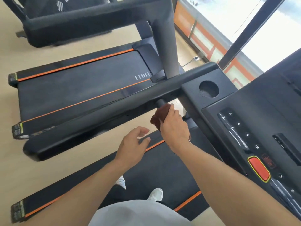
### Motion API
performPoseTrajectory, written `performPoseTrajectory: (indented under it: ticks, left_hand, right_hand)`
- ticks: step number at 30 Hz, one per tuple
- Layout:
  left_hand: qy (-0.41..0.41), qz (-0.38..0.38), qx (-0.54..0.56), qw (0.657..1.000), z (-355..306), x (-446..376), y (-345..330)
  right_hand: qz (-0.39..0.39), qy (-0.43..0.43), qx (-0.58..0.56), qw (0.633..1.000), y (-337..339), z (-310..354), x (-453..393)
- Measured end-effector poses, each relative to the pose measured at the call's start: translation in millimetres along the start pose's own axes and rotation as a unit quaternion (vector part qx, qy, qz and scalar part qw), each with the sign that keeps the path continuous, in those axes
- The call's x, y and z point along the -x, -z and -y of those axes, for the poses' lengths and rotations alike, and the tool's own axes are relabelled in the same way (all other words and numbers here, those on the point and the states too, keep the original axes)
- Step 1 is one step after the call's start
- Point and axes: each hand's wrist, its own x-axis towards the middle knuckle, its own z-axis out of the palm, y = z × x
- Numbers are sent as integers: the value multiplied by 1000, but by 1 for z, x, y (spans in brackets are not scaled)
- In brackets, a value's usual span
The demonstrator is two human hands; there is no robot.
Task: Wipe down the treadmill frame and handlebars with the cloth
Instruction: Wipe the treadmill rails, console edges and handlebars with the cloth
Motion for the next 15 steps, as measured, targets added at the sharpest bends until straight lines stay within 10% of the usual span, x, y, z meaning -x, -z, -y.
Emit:
performPoseTrajectory:
  ticks: [10, 15]
  left_hand:
    - [19, 33, -23, 999, 24, -2, 48]
    - [-21, 68, -50, 996, 25, 11, 59]
  right_hand:
    - [71, -134, -197, 969, 25, 16, -52]
    - [247, -260, -432, 828, 47, -14, -43]
